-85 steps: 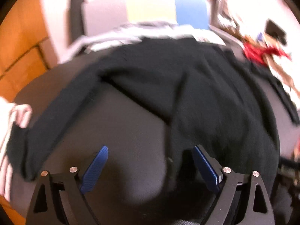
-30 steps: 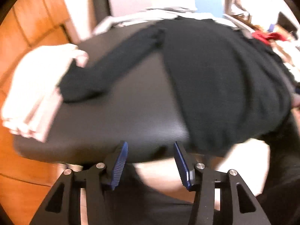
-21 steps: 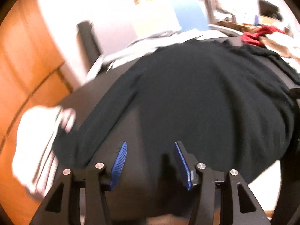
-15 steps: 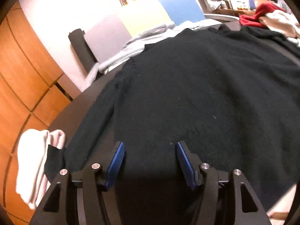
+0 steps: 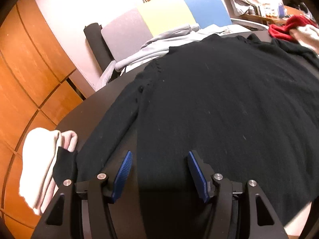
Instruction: Fold clothes
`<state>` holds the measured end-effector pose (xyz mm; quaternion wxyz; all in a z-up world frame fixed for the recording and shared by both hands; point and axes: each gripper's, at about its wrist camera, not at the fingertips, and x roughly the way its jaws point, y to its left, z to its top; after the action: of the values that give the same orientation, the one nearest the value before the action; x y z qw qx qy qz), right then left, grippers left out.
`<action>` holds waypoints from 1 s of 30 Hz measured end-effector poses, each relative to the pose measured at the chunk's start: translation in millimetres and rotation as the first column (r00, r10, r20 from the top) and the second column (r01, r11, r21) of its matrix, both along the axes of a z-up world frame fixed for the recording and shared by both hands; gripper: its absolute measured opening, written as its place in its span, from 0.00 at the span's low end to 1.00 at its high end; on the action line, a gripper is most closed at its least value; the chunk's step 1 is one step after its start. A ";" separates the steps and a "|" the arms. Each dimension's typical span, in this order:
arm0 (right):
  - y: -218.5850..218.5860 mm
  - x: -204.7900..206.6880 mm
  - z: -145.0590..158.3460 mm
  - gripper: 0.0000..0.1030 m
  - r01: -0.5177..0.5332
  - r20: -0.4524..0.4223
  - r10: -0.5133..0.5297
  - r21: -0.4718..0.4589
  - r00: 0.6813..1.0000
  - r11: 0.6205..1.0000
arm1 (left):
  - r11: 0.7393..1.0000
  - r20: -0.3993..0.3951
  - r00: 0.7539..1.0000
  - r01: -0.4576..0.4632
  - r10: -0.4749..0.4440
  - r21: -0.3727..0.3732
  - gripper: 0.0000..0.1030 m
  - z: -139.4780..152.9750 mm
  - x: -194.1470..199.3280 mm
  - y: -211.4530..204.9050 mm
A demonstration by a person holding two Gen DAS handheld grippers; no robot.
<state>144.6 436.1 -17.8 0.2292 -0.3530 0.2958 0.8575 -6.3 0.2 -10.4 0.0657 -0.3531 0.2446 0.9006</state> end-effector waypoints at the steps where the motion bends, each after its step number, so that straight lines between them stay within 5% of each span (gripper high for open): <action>1: 4.2 -5.1 -4.2 0.30 0.003 0.040 -0.003 0.001 0.999 1.000 | 1.000 -0.004 1.000 0.001 -0.001 -0.008 0.58 -1.0 -3.6 1.9; 7: 4.0 -37.2 -16.8 0.32 -0.044 0.175 0.021 0.126 0.984 0.991 | 0.999 0.010 1.000 -0.002 0.003 -0.038 0.60 -15.3 -20.6 9.9; 9: -0.5 -49.9 -17.8 0.15 -0.119 0.161 0.095 0.146 0.982 0.982 | 0.998 0.000 1.000 0.002 -0.002 -0.056 0.61 -17.3 -19.1 11.1; 13: 5.8 -69.7 -7.9 0.06 -0.186 0.137 0.170 0.117 0.976 0.975 | 0.998 -0.001 1.000 0.009 -0.009 -0.055 0.63 -18.2 -18.3 9.4; 20: 43.4 -86.3 100.8 0.06 -0.112 -0.153 0.124 0.082 0.980 0.990 | 0.989 0.094 0.991 -0.104 0.094 0.107 0.73 -15.5 -32.9 -12.5; 26: 21.4 -109.8 192.5 0.06 -0.189 -0.352 0.217 0.113 0.910 0.976 | 0.953 0.197 0.970 -0.188 0.142 0.239 0.78 -16.3 -44.2 -30.6; 30: -42.1 -133.0 217.0 0.06 -0.335 -0.403 0.361 0.137 0.841 0.932 | 0.938 0.239 0.962 -0.201 0.135 0.281 0.78 -12.9 -45.9 -33.6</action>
<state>11.6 393.9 199.2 0.0110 -0.2000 0.2430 0.9491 -52.2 -33.5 -23.3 0.0675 -0.4543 0.0641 0.8860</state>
